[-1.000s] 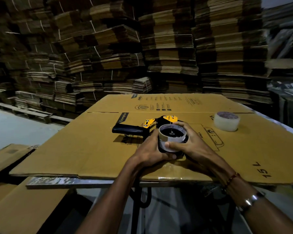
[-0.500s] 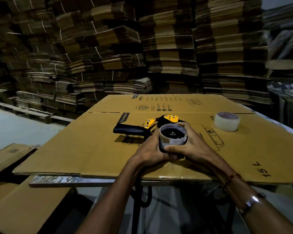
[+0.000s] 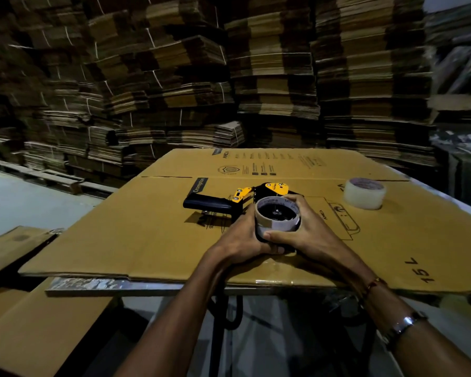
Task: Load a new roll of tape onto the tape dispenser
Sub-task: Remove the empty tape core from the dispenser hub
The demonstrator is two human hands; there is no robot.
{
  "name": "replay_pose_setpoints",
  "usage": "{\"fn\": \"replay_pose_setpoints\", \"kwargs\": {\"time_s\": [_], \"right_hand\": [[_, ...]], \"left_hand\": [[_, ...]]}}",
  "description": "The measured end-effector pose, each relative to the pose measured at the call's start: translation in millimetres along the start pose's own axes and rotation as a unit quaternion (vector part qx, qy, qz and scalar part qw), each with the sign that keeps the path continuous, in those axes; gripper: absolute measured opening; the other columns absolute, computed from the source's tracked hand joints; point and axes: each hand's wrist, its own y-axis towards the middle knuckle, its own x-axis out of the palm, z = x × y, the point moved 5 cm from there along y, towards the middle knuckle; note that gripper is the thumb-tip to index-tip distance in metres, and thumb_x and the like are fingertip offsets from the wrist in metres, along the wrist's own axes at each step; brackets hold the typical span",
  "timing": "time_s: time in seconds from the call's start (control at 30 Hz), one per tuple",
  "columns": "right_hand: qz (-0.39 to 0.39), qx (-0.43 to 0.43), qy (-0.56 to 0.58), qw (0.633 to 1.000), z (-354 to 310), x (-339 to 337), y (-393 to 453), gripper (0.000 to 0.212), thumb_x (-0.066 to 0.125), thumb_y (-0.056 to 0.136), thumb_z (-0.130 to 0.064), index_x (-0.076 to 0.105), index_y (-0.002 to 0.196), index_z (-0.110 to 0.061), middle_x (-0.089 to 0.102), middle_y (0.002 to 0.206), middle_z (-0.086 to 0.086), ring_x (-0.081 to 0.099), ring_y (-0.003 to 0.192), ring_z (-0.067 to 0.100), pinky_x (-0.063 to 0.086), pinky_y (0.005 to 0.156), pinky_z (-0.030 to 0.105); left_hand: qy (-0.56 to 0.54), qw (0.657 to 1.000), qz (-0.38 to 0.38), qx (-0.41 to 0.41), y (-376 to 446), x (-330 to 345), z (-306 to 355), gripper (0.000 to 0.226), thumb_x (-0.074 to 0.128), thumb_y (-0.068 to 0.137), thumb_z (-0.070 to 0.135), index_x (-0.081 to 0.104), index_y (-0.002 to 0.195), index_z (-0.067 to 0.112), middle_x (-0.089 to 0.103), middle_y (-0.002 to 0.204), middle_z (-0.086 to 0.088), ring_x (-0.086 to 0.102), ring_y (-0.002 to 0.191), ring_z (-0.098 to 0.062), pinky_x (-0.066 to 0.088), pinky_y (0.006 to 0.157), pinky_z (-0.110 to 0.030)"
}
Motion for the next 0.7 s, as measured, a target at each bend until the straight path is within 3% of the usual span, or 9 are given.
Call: {"fn": "replay_pose_setpoints", "kwargs": {"time_s": [0.23,0.4,0.5,0.6,0.7], "right_hand": [[-0.03,0.022,0.096,0.995,-1.3,-2.4,-1.0,0.073,0.089,0.069,-0.018,0.048,0.128,-0.029,0.066,0.117,-0.012,0.066,0.104,0.003,0.055,0.083,0.025],[-0.044,0.037,0.125,0.99,-4.2,-3.3,1.3,0.07,0.087,0.069,-0.019,0.05,0.127,-0.026,0.066,0.119,-0.005,0.068,0.102,0.005,0.055,0.08,0.023],[-0.031,0.044,0.091,0.994,-5.6,-1.4,-2.9,0.082,0.089,0.067,-0.029,0.043,0.135,-0.029,0.062,0.122,-0.012,0.064,0.108,0.005,0.054,0.086,0.024],[0.007,0.031,0.002,0.999,-15.1,-1.0,-7.2,0.109,0.09,0.06,-0.05,0.028,0.148,-0.033,0.056,0.128,-0.016,0.057,0.116,0.007,0.05,0.095,0.028],[0.023,0.027,-0.08,0.996,-24.4,-0.1,-5.0,0.098,0.087,0.064,-0.049,0.035,0.144,-0.025,0.056,0.121,-0.014,0.056,0.108,0.01,0.05,0.087,0.025]], "left_hand": [[-0.001,1.0,-0.008,0.001,0.7,1.3,-0.1,0.112,0.089,0.054,0.044,0.03,0.148,0.031,0.053,0.138,0.009,0.052,0.127,-0.015,0.044,0.11,-0.045],[0.016,1.0,-0.007,-0.001,1.0,1.1,-0.8,0.11,0.086,0.054,0.051,0.029,0.146,0.032,0.051,0.138,0.008,0.051,0.127,-0.017,0.045,0.108,-0.047],[0.018,1.0,-0.006,0.003,-0.2,1.3,0.2,0.112,0.085,0.055,0.052,0.027,0.148,0.033,0.052,0.14,0.008,0.051,0.127,-0.017,0.045,0.108,-0.047],[0.022,1.0,0.003,0.002,0.3,1.5,-0.5,0.109,0.085,0.055,0.053,0.028,0.146,0.034,0.054,0.138,0.008,0.053,0.126,-0.016,0.046,0.107,-0.047],[0.024,1.0,0.005,0.005,1.2,1.0,-2.8,0.103,0.086,0.057,0.052,0.029,0.141,0.039,0.056,0.135,0.009,0.054,0.125,-0.015,0.047,0.106,-0.047]]}}
